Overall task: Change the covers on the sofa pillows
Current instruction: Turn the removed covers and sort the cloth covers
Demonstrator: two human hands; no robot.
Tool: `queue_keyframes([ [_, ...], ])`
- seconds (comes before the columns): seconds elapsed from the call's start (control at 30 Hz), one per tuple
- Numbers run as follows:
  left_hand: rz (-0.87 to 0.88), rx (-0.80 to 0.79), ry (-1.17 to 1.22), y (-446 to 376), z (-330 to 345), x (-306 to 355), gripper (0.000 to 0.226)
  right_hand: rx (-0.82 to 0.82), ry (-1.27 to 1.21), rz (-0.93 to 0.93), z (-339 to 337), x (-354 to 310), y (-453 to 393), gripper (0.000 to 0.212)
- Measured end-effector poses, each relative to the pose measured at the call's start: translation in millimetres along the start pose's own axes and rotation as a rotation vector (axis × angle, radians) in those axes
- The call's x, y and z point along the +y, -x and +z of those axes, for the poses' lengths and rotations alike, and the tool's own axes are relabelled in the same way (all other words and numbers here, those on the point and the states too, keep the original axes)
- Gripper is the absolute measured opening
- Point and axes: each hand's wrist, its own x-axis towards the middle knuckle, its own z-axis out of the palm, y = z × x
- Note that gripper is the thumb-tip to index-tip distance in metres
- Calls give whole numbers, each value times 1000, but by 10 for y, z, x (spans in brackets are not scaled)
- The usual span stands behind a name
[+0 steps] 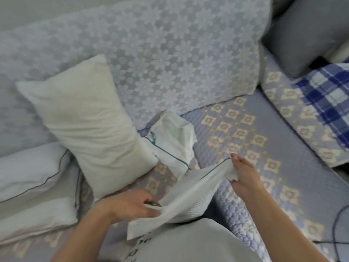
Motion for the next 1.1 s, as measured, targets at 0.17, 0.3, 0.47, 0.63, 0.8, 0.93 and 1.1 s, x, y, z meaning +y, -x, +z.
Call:
queue_keyframes([
  [0.17, -44, 461, 140, -70, -77, -654, 28, -134, 138, 51, 1031, 590, 60, 13],
  [0.3, 149, 557, 296, -364, 166, -777, 15, -395, 833, -13, 1571, 1210, 420, 16],
  [0.47, 74, 425, 548, -538, 232, -933, 7, -862, 1289, 43, 1837, 1077, 253, 23],
  [0.63, -331, 646, 777, -810, 284, -1196, 21, -747, 1309, 96, 1910, 1116, -1099, 29],
  [0.8, -520, 782, 988, -931, 236, -1229, 21, -785, 2062, 17, 1898, 1741, -2433, 45],
  [0.93, -585, 826, 998, -952, 218, -1191, 20, -778, 2280, 151, 1817, 2133, -2829, 59],
  [1.1, -688, 937, 1033, -645, 115, -1134, 11, -538, 1849, -300, 1582, 1985, -2909, 44],
])
